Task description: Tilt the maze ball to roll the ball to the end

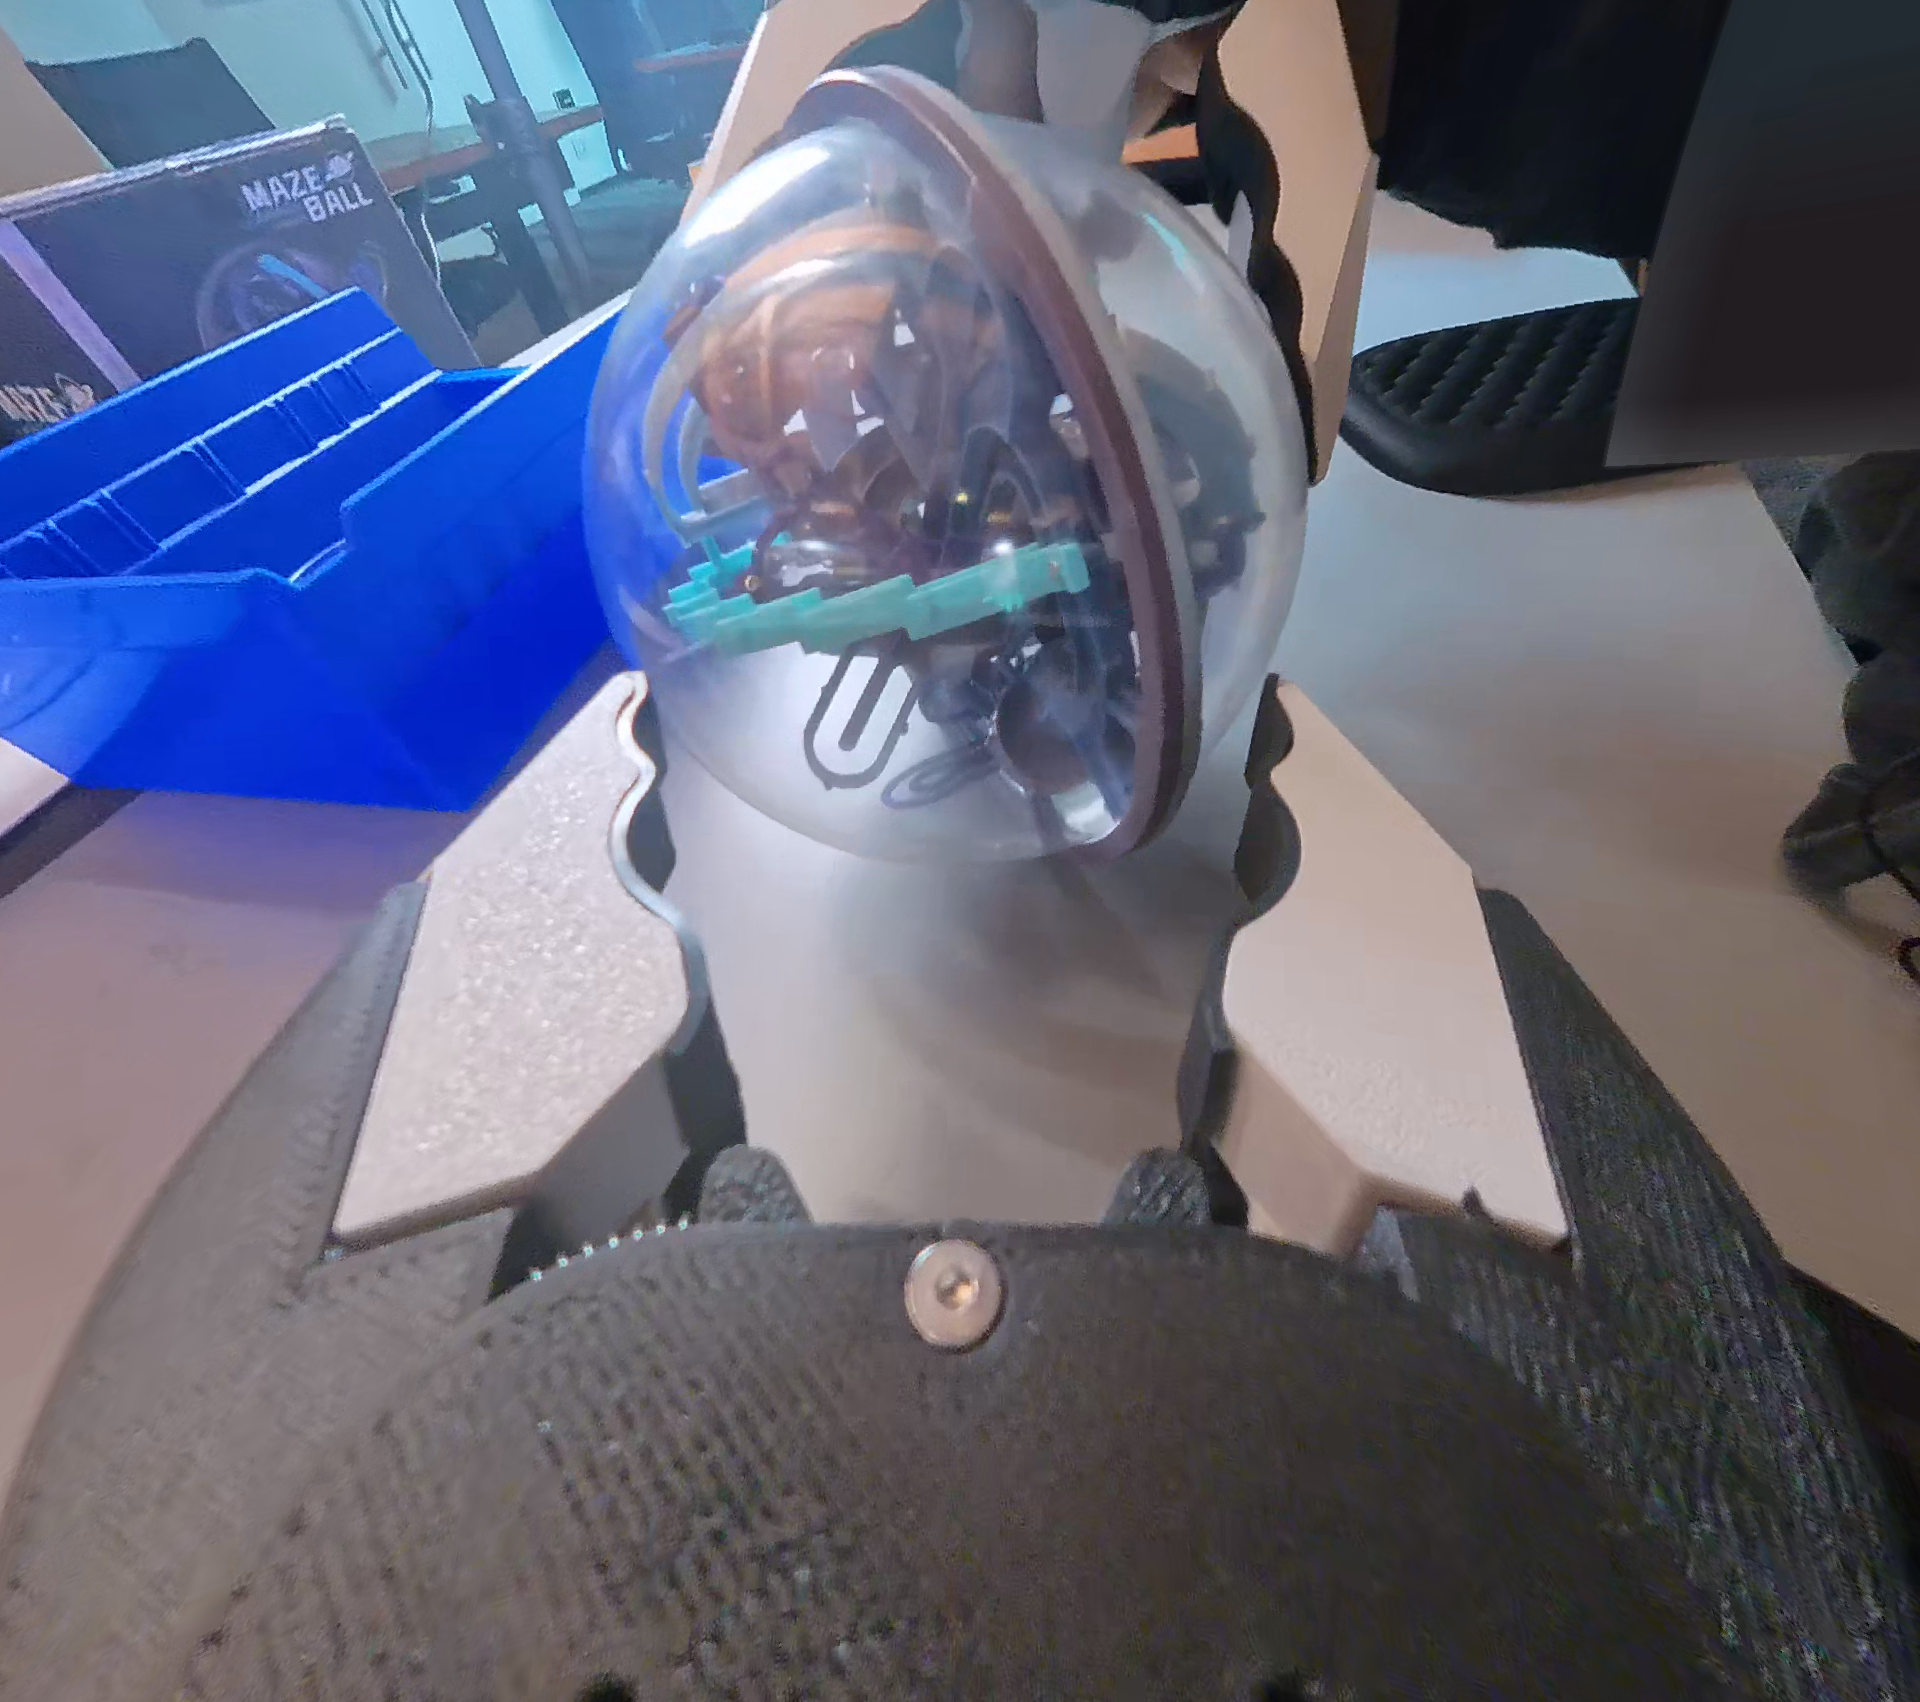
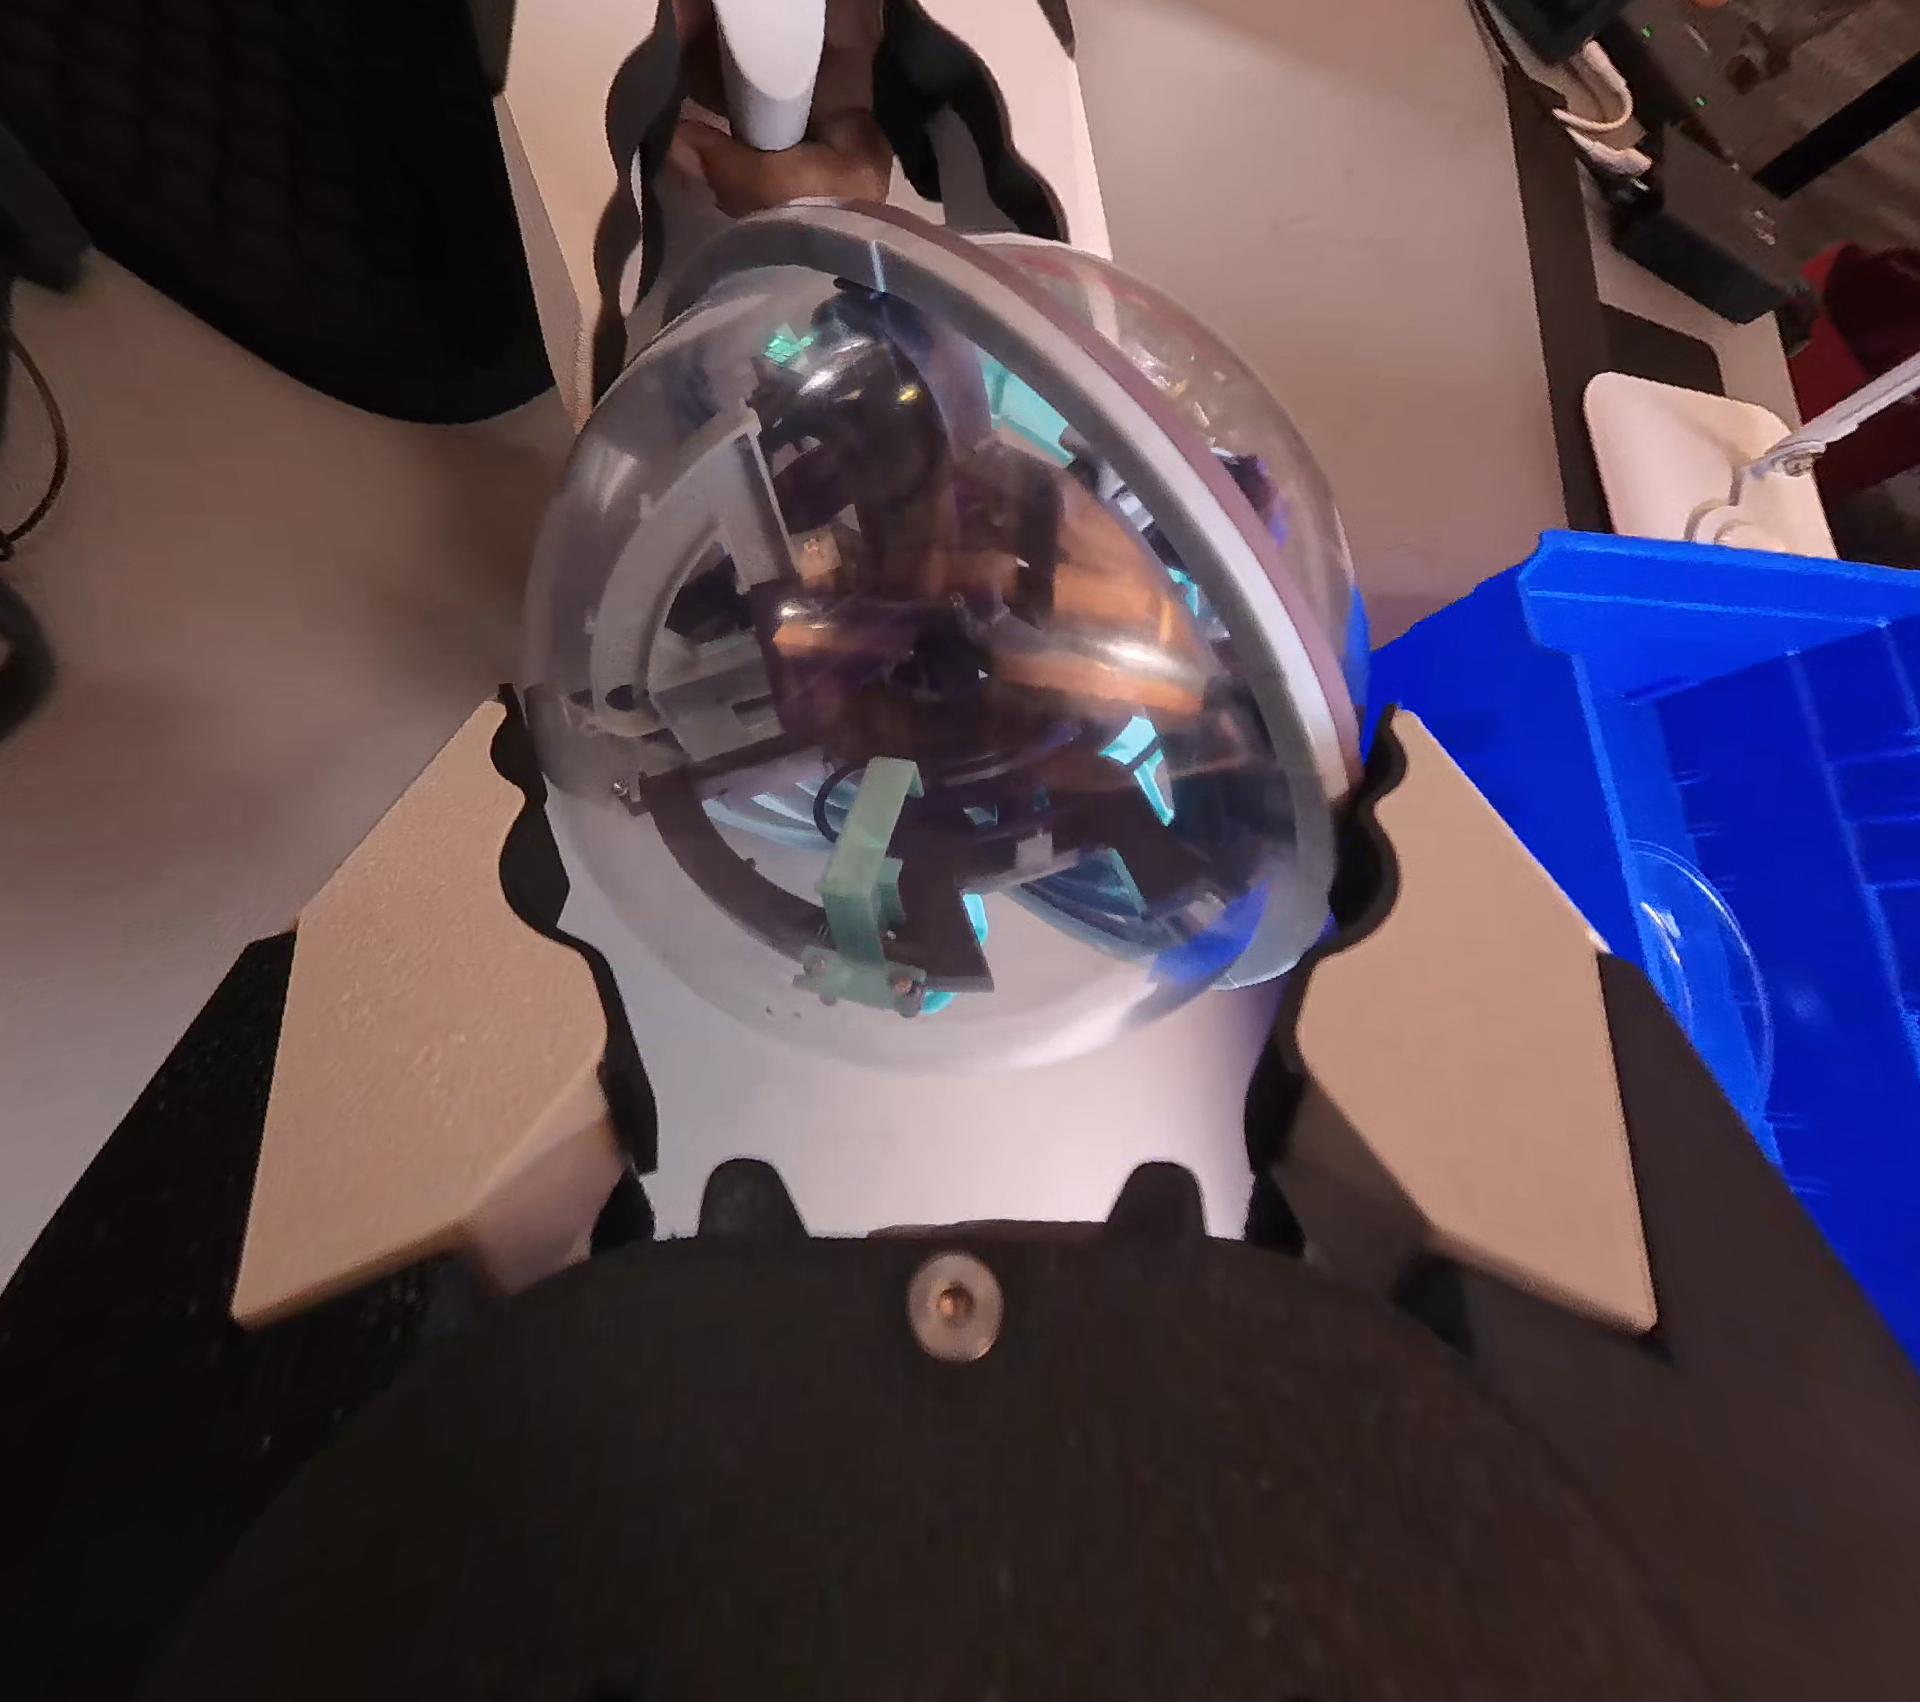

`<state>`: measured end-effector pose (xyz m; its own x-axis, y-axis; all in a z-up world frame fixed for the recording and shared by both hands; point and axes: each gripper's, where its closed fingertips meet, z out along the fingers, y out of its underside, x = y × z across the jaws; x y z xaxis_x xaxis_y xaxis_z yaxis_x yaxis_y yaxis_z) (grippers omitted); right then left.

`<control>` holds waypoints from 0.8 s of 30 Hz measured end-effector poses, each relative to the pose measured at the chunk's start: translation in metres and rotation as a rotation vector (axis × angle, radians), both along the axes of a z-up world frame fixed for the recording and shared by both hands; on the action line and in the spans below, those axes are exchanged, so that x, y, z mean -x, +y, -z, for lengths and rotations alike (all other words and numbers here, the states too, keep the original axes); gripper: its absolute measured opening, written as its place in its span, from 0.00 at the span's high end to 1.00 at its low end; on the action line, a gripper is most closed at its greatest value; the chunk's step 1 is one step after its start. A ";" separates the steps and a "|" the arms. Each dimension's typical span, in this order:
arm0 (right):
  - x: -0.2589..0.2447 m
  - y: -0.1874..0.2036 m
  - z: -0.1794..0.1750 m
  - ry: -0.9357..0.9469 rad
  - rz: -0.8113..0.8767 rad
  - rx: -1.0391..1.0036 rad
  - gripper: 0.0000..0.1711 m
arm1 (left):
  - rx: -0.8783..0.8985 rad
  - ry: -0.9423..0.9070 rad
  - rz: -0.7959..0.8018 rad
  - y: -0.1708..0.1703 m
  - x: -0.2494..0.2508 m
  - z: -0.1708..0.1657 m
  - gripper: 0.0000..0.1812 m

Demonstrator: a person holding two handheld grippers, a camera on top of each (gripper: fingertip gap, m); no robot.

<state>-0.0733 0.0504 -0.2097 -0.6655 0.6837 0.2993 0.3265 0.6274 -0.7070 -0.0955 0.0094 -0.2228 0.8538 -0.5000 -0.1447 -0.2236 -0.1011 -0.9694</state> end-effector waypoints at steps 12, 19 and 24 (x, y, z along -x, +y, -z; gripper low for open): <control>0.013 0.002 -0.001 -0.001 0.029 0.095 0.13 | 0.183 -0.011 -0.070 0.032 0.000 0.037 0.19; 0.012 0.006 0.000 0.017 0.061 0.114 0.13 | 0.210 -0.032 -0.046 0.036 -0.004 0.039 0.18; 0.000 0.021 -0.001 0.013 0.059 0.134 0.13 | 0.212 -0.043 -0.039 0.036 -0.004 0.039 0.21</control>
